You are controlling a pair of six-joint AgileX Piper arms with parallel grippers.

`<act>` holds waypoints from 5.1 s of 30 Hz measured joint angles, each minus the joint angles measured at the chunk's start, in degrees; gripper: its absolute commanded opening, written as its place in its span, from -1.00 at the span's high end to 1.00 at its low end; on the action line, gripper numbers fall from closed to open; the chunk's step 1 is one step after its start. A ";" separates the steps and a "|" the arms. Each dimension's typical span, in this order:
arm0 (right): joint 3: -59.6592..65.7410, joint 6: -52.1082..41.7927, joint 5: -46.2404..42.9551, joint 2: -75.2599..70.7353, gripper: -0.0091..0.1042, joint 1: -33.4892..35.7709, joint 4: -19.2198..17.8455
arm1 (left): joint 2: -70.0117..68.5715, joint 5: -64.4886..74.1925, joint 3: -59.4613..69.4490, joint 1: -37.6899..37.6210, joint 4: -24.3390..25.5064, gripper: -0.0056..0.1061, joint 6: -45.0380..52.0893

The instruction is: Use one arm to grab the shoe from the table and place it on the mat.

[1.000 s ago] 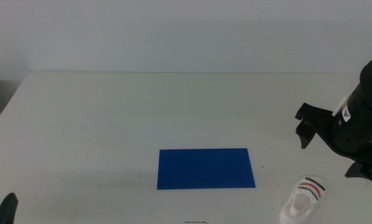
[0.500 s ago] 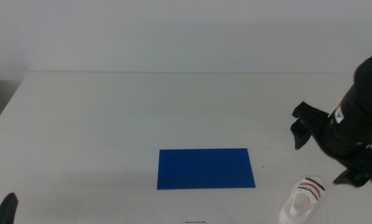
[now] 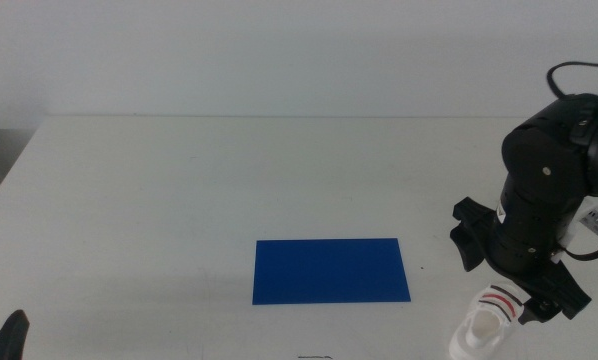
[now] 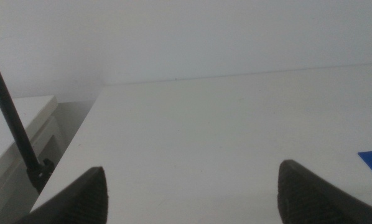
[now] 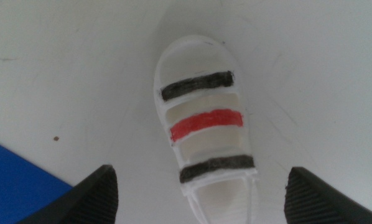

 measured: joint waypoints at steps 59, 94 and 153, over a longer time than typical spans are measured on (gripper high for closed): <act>-21.06 -1.92 7.23 8.74 0.86 8.84 4.50 | 0.00 0.00 0.00 0.00 0.00 -0.78 0.00; -41.33 -70.01 9.07 28.84 0.86 13.13 7.11 | 0.00 0.00 0.00 0.00 0.00 -0.78 0.00; -41.38 -131.19 5.43 32.26 0.73 12.79 6.97 | 0.00 0.00 0.00 0.00 0.00 -0.78 0.00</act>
